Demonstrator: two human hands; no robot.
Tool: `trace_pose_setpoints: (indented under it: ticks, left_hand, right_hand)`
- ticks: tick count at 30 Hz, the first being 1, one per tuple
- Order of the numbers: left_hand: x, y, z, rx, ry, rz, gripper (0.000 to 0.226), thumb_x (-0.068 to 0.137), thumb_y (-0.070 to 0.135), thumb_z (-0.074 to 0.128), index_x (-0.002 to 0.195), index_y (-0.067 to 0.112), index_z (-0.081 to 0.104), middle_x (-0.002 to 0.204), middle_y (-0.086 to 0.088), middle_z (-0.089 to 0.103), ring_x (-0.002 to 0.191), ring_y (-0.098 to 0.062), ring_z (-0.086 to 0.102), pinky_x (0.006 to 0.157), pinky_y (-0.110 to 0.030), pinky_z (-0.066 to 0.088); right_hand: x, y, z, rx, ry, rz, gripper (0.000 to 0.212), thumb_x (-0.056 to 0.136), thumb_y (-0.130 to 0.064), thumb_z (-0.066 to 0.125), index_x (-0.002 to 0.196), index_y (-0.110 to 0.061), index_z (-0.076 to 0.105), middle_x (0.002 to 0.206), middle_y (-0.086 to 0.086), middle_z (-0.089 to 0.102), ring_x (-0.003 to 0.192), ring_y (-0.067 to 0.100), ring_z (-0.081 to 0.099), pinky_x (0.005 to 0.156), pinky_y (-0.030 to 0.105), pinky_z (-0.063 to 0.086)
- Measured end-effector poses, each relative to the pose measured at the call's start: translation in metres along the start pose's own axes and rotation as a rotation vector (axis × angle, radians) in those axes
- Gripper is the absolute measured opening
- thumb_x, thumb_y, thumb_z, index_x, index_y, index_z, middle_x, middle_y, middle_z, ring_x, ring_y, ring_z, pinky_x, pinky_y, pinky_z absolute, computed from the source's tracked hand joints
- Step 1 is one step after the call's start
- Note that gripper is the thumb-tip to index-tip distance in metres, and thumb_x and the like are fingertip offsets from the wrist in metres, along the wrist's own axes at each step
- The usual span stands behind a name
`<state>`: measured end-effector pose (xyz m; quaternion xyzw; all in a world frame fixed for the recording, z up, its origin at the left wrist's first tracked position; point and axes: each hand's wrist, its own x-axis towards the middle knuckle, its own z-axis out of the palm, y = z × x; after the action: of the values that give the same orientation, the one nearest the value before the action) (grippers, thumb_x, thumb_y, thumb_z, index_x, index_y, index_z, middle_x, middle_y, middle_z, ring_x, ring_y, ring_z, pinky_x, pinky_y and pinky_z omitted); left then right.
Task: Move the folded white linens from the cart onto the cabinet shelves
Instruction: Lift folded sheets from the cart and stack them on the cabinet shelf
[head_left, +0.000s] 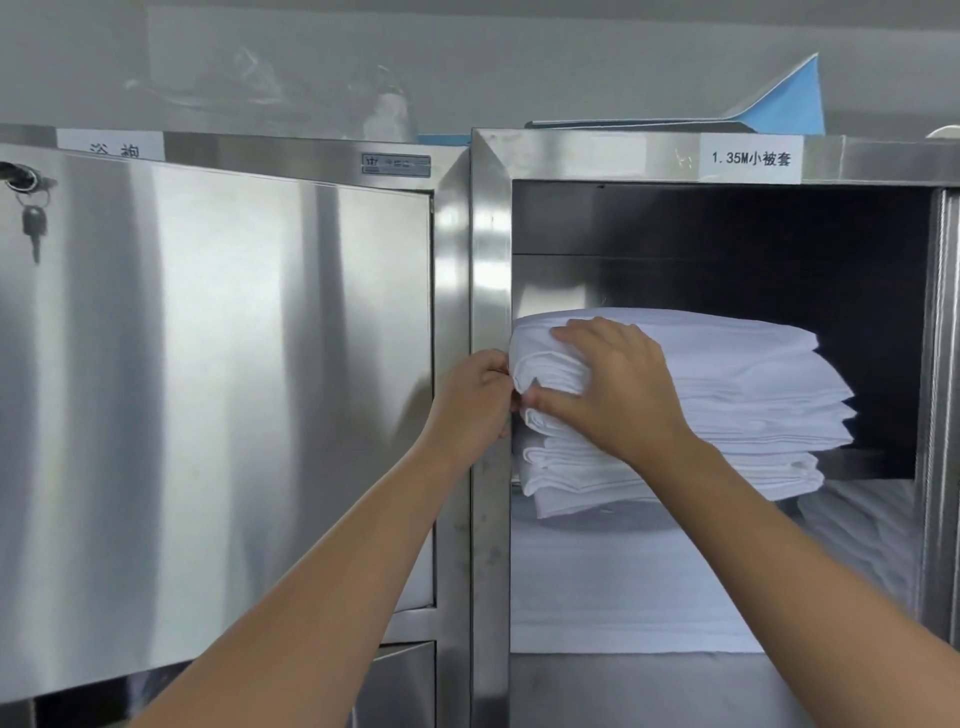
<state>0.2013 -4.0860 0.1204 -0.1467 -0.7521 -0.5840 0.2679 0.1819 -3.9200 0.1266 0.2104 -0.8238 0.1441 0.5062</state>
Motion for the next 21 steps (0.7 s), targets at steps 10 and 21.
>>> trace_pose_setpoints:
  ticks: [10,21]
  left_hand:
    - [-0.003,-0.008,-0.003,0.083,-0.016,0.101,0.017,0.095,0.011,0.058,0.103,0.013,0.071,0.084,0.005,0.074,0.061,0.006,0.059,0.061,-0.010,0.044]
    - [-0.002,-0.007,-0.005,0.246,-0.023,0.163,0.020,0.092,0.022,0.065,0.111,0.023,0.072,0.096,0.012,0.076,0.082,0.006,0.065,0.072,-0.006,0.046]
  right_hand:
    - [0.002,-0.002,-0.009,-0.008,0.156,0.021,0.023,0.095,-0.015,0.055,0.111,-0.015,0.071,0.091,0.010,0.074,0.084,0.036,0.065,0.068,0.036,0.044]
    - [0.005,0.000,-0.017,0.171,0.179,0.034,0.021,0.101,-0.026,0.052,0.102,-0.019,0.072,0.082,0.001,0.071,0.075,0.024,0.060,0.062,0.032,0.040]
